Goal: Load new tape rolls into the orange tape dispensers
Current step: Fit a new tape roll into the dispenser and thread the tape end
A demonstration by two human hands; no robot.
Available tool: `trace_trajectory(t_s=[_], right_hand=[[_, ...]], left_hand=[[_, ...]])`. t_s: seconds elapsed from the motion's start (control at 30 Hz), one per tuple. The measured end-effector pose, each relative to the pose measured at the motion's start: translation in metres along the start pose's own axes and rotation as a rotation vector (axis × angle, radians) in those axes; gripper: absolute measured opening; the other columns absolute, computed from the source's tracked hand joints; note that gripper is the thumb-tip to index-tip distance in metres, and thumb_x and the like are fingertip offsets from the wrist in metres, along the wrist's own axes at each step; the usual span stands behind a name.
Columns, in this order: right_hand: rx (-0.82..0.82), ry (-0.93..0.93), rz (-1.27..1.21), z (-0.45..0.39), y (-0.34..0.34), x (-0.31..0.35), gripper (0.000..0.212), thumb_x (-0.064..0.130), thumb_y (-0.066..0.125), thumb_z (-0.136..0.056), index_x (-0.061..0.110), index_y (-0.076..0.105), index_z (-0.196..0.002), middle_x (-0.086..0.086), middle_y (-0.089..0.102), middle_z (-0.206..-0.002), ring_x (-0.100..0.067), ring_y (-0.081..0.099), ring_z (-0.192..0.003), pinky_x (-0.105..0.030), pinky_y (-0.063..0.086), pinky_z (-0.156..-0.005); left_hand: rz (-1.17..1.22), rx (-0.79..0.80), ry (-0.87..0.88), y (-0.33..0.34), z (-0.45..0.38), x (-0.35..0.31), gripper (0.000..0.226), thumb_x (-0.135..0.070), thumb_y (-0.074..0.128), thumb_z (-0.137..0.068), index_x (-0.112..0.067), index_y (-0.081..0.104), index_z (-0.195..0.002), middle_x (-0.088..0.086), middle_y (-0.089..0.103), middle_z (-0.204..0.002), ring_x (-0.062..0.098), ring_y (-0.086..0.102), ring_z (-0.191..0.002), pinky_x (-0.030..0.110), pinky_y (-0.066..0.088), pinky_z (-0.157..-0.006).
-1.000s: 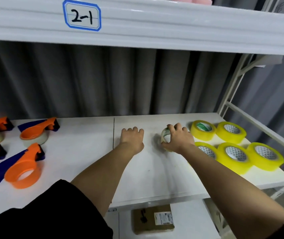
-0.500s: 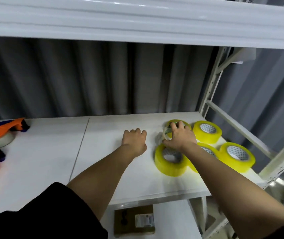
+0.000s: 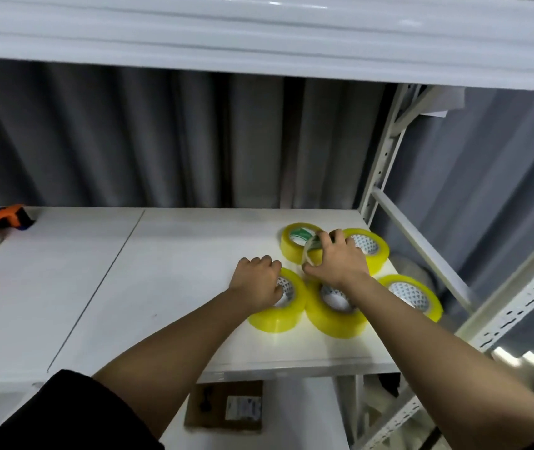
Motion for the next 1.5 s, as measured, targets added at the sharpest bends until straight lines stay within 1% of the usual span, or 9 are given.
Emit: trace_trajectory(t_s=[0.27, 0.6, 0.73, 0.9, 1.0, 1.07, 1.17, 1.27, 1.5], right_hand=[[-0.038, 0.026, -0.061, 0.002, -0.009, -0.012, 0.078, 0.056, 0.061, -0.078, 0.023, 0.031, -0.142, -0.009, 0.038, -0.135, -0.034, 0.042, -0.121, -0.041, 0.041, -0.096], [-0.053, 0.044, -0.119, 0.005, -0.017, -0.021, 0.080, 0.056, 0.061, -0.078, 0.026, 0.028, -0.145, -0.008, 0.037, -0.137, -0.034, 0.042, -0.122, -0.042, 0.040, -0.097], [-0.097, 0.054, -0.247, 0.007, -0.022, -0.025, 0.080, 0.055, 0.063, -0.076, 0.028, 0.031, -0.145, -0.007, 0.039, -0.137, -0.033, 0.043, -0.123, -0.041, 0.038, -0.100], [-0.137, 0.044, -0.423, 0.009, -0.029, -0.021, 0.078, 0.052, 0.065, -0.078, 0.028, 0.032, -0.144, -0.006, 0.036, -0.138, -0.031, 0.043, -0.125, -0.041, 0.039, -0.101], [-0.132, 0.033, -0.593, 0.010, -0.028, -0.012, 0.076, 0.049, 0.069, -0.078, 0.029, 0.035, -0.143, -0.005, 0.034, -0.139, -0.026, 0.043, -0.127, -0.035, 0.038, -0.102], [-0.093, 0.033, -0.731, 0.011, -0.020, -0.002, 0.073, 0.045, 0.071, -0.079, 0.029, 0.037, -0.142, -0.005, 0.035, -0.137, -0.022, 0.043, -0.127, -0.030, 0.036, -0.102], [0.018, 0.008, -0.898, 0.013, -0.001, 0.019, 0.070, 0.041, 0.074, -0.079, 0.027, 0.042, -0.139, -0.006, 0.038, -0.138, -0.021, 0.043, -0.128, -0.026, 0.035, -0.105], [0.142, -0.085, -0.774, 0.018, 0.021, 0.042, 0.078, 0.046, 0.074, -0.077, 0.026, 0.037, -0.143, -0.007, 0.036, -0.141, -0.022, 0.042, -0.129, -0.029, 0.034, -0.107], [0.198, -0.224, -0.250, 0.027, 0.058, 0.070, 0.083, 0.060, 0.065, -0.076, 0.032, 0.029, -0.146, -0.003, 0.037, -0.141, -0.026, 0.038, -0.130, -0.041, 0.031, -0.103]], left_hand=[[0.125, 0.151, 0.028, 0.037, 0.019, -0.023, 0.070, -0.068, 0.041, -0.085, -0.012, 0.055, -0.123, 0.010, 0.059, -0.125, 0.026, 0.052, -0.117, 0.038, 0.030, -0.102], [0.240, 0.217, -0.080, 0.037, 0.018, -0.034, 0.054, -0.042, 0.047, -0.093, -0.008, 0.042, -0.135, 0.013, 0.050, -0.136, 0.031, 0.045, -0.125, 0.038, 0.040, -0.099], [0.648, 0.129, -0.205, 0.020, 0.020, -0.005, 0.054, -0.038, 0.055, -0.091, -0.008, 0.044, -0.135, 0.011, 0.053, -0.133, 0.028, 0.050, -0.122, 0.031, 0.043, -0.095], [1.190, -0.025, -0.311, 0.010, 0.028, 0.032, 0.015, -0.017, 0.062, -0.089, -0.021, 0.052, -0.079, -0.004, 0.053, -0.077, 0.013, 0.051, -0.074, 0.019, 0.039, -0.062], [1.481, -0.076, -0.362, 0.008, 0.038, 0.043, 0.007, -0.018, 0.063, -0.087, -0.019, 0.056, -0.089, 0.003, 0.066, -0.091, 0.020, 0.059, -0.086, 0.025, 0.046, -0.072], [1.598, -0.088, -0.371, 0.005, 0.045, 0.047, 0.028, -0.027, 0.057, -0.079, -0.011, 0.057, -0.103, 0.002, 0.072, -0.104, 0.020, 0.064, -0.097, 0.033, 0.049, -0.083], [1.674, -0.137, -0.430, 0.005, 0.052, 0.060, 0.008, -0.017, 0.048, -0.092, -0.013, 0.055, -0.094, -0.018, 0.071, -0.072, -0.006, 0.064, -0.071, 0.012, 0.049, -0.065], [1.676, -0.225, -0.525, 0.000, 0.059, 0.070, 0.021, -0.010, 0.036, -0.097, -0.019, 0.049, -0.082, -0.010, 0.060, -0.062, -0.002, 0.056, -0.055, 0.011, 0.041, -0.044], [1.652, -0.337, -0.604, -0.004, 0.063, 0.084, 0.017, -0.012, 0.038, -0.096, -0.019, 0.048, -0.083, -0.009, 0.058, -0.076, 0.006, 0.051, -0.069, 0.023, 0.039, -0.056]])
Point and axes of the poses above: each hand's wrist, its own z-axis away from the middle knuckle, its own y-axis out of the palm, x = y × z, the point moved 8 cm from there along -z, towards the middle knuckle
